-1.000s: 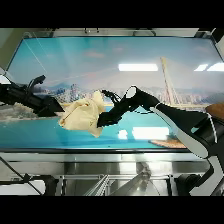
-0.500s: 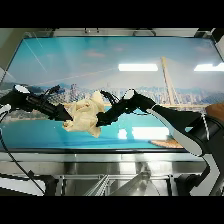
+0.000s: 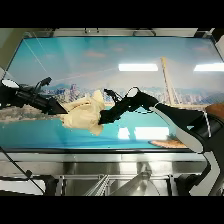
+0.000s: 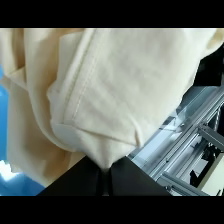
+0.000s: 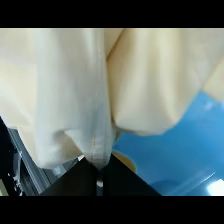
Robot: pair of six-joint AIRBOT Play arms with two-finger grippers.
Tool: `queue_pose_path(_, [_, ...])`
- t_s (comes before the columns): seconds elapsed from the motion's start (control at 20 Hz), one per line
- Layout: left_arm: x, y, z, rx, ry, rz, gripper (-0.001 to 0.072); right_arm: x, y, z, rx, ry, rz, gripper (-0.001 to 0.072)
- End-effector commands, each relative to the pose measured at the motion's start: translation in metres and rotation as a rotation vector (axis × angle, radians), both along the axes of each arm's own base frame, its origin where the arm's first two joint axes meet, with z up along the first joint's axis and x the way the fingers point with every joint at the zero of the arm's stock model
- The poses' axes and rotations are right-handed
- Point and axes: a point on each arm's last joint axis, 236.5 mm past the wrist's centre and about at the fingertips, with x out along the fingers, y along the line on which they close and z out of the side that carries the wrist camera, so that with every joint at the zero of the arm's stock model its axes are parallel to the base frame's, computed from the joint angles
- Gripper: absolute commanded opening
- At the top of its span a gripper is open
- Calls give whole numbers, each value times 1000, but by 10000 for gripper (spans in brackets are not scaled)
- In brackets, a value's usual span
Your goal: Fold the shirts.
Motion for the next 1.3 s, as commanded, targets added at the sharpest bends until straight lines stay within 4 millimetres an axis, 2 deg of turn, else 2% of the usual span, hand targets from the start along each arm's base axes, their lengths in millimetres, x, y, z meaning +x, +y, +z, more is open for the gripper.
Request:
queue_pose_path(0.0, [8, 6, 20, -20, -27, 9, 7, 25, -28, 18, 14, -20, -47, 17])
queue_pose_path(0.2, [36, -21, 77, -214, -134, 39, 18, 77, -77, 85, 67, -151, -183, 17])
queue_pose_path(0.35, [42, -43, 113, -305, -199, -10, 18, 89, -104, 146, 112, -287, -218, 18])
queue_pose_path(0.5, [35, -71, 151, -373, -263, -92, 18, 77, -112, 199, 135, -429, -193, 18])
queue_pose_path(0.65, [18, -89, 198, -365, -385, -181, 20, 59, -121, 238, 123, -544, -162, 18])
queue_pose_path(0.8, [-18, -93, 256, -334, -509, -269, 20, 39, -131, 283, 119, -683, -154, 18])
queue_pose_path(0.9, [-45, -96, 296, -294, -565, -272, 26, 14, -135, 329, 163, -790, -158, 18])
queue_pose_path(1.05, [-82, -101, 345, -235, -727, -287, 35, -24, -150, 398, 200, -1020, -198, 17])
queue_pose_path(1.15, [-95, -100, 360, -176, -809, -287, 35, -28, -172, 425, 132, -1183, -265, 17])
queue_pose_path(1.25, [-76, -88, 354, -76, -836, -230, 35, -13, -189, 429, 57, -1240, -338, 18])
